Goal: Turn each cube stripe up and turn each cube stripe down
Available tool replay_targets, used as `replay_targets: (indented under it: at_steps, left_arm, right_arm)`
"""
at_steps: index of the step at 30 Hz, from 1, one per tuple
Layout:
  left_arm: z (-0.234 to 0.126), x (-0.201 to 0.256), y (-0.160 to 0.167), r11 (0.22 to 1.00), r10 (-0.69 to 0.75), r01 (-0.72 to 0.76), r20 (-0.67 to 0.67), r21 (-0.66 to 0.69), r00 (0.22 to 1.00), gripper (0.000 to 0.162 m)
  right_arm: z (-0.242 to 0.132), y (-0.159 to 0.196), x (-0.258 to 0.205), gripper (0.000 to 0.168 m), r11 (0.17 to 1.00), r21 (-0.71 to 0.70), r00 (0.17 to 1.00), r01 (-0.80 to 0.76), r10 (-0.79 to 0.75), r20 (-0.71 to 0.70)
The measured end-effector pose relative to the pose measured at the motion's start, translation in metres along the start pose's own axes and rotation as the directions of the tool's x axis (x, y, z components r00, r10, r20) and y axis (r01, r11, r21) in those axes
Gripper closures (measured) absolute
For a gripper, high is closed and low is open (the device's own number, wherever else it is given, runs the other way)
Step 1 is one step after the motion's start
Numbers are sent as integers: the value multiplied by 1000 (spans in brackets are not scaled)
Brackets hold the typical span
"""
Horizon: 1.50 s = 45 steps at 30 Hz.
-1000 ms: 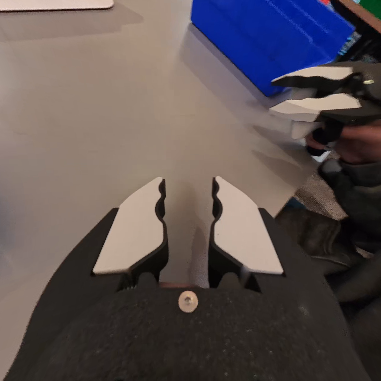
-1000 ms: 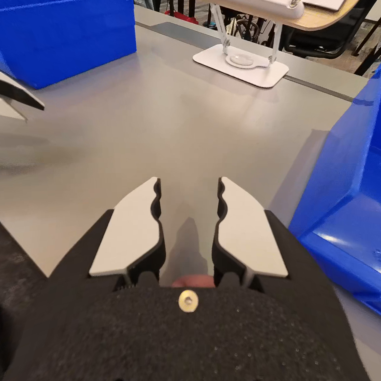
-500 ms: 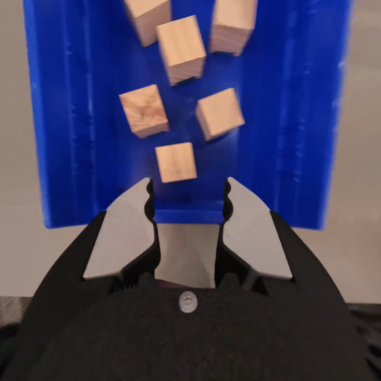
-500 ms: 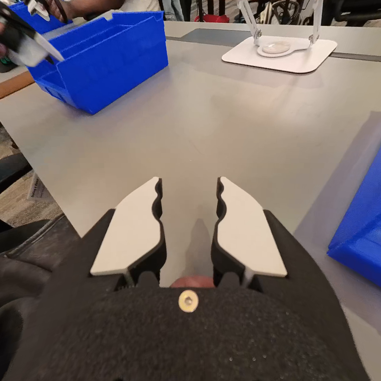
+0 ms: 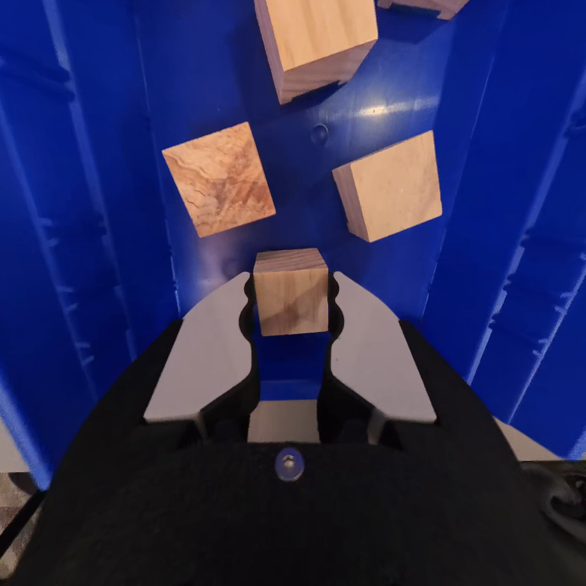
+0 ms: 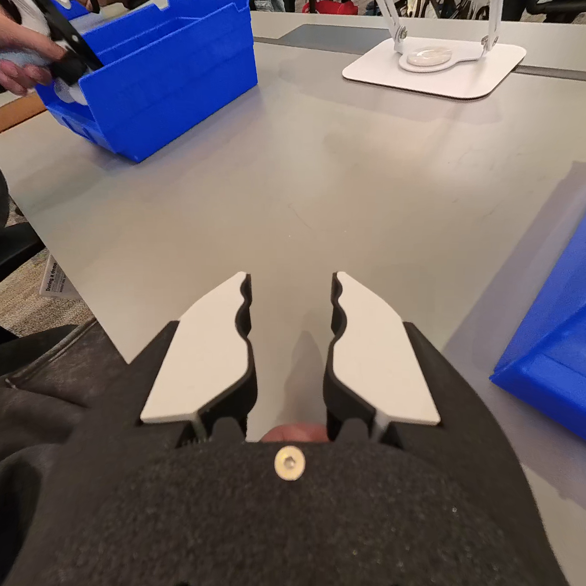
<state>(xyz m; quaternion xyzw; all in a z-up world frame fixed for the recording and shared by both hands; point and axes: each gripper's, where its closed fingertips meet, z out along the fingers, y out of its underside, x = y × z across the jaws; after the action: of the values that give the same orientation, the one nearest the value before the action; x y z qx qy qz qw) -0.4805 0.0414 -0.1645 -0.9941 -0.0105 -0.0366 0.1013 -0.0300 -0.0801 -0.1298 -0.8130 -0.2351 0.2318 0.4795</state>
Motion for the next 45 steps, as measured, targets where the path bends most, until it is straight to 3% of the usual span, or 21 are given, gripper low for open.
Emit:
replay_targets:
  at_steps: [6,9,12,15,20,23,26,29,35,37,38,45]
  left_arm:
    - [-61,10,-17,968,52,-4,-182,252,982,119]
    - [-104,40,-23,906,143,31,-373,422,917,119]
    - [-138,93,-21,854,272,117,-625,508,732,119]
    - [-153,152,-16,861,353,151,-785,485,509,119]
    - [-165,259,-9,907,395,89,-904,413,164,120]
    - [-163,314,-4,925,376,40,-926,377,28,119]
    - [-148,351,-4,938,345,11,-938,345,4,120]
    - [-137,370,-3,946,324,7,-946,324,-10,120]
    - [-116,376,1,950,313,-17,-950,312,25,120]
    - [-112,378,4,952,303,-41,-953,302,24,120]
    - [-110,380,6,952,305,-47,-952,304,22,119]
    - [-105,378,7,946,323,-62,-943,319,80,119]
  right_arm:
    - [4,4,5,121,1000,-8,1000,-17,17,-11]
    - [7,1,10,121,999,8,999,-44,44,-7]
    - [12,-6,14,120,987,28,987,-158,156,44]
    - [19,-24,5,114,947,12,932,-322,315,178]
    - [28,-79,-28,107,862,-96,719,-498,472,511]
    - [40,-113,-35,100,803,-147,576,-578,529,624]
    - [54,-135,-42,90,752,-199,456,-629,564,689]
    - [65,-141,-41,86,713,-229,397,-663,594,700]
    - [73,-136,-36,85,693,-221,389,-686,607,693]
    - [77,-134,-37,94,695,-224,391,-683,607,692]
    - [77,-133,-36,123,697,-234,387,-678,609,692]
    - [79,-129,-34,124,694,-233,380,-681,607,698]
